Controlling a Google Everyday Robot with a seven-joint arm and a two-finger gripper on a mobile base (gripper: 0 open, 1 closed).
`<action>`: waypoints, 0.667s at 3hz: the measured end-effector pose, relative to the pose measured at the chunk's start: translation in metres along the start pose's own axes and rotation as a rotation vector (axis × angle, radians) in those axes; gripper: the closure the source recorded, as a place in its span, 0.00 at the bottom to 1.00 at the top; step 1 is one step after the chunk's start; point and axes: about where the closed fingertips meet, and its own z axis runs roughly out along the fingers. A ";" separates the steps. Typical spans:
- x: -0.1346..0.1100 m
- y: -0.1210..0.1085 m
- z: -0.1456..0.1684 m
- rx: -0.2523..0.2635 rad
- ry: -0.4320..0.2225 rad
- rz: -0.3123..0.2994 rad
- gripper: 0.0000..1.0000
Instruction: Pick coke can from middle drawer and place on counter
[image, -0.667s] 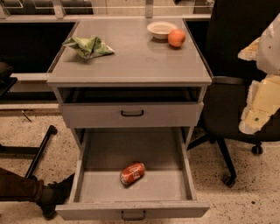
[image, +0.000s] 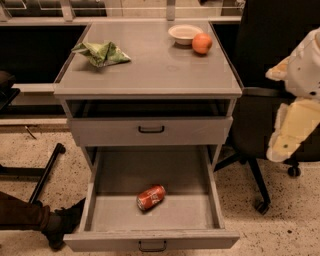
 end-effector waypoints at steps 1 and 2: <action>-0.001 0.016 0.058 -0.070 -0.030 -0.026 0.00; -0.006 0.039 0.119 -0.168 -0.049 -0.052 0.00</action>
Offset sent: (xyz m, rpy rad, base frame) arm -0.0051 0.0584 -0.1924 0.1166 0.2370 0.1602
